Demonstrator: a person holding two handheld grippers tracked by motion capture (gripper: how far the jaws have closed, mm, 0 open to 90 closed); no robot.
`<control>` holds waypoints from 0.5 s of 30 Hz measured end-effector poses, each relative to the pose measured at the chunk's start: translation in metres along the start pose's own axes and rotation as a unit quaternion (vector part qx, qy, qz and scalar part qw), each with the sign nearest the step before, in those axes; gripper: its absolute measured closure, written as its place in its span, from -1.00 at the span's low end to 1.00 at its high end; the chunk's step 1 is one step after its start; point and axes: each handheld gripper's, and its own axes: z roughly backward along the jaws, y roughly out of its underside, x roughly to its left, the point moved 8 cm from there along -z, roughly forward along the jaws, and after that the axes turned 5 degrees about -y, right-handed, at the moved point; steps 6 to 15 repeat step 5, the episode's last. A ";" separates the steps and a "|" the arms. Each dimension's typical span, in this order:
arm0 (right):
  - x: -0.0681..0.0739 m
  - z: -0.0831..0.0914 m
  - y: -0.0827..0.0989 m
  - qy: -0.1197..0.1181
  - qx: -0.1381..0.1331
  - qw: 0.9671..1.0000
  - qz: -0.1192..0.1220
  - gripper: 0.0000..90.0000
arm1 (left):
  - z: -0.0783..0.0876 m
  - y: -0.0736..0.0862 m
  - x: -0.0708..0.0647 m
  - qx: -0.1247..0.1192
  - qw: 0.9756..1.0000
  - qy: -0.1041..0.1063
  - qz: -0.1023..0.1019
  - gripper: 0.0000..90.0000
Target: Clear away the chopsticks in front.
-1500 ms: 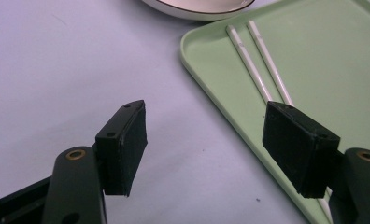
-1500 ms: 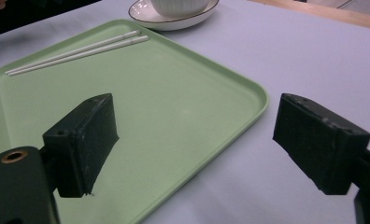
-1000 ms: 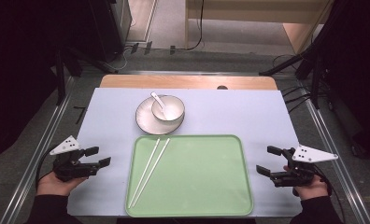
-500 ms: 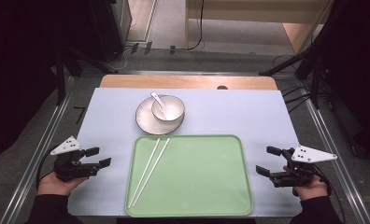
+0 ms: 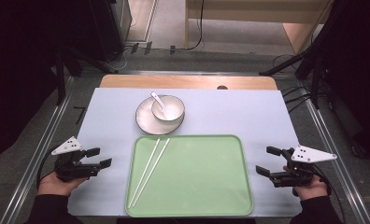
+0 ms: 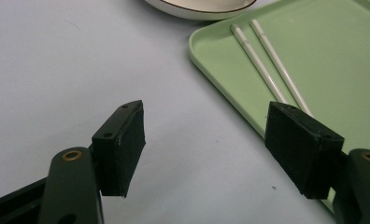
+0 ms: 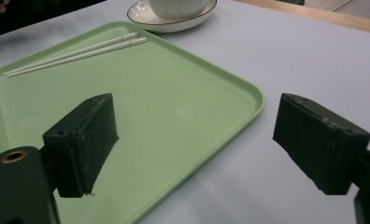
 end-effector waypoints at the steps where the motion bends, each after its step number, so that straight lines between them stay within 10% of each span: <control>1: 0.000 0.000 0.000 0.000 0.000 1.000 0.000 -0.69 | 0.000 0.000 0.000 0.000 1.000 0.000 0.000 -0.35; 15: 0.000 0.000 0.000 0.000 0.000 1.000 0.001 -0.69 | -0.001 0.000 0.001 0.001 1.000 -0.001 0.001 -0.36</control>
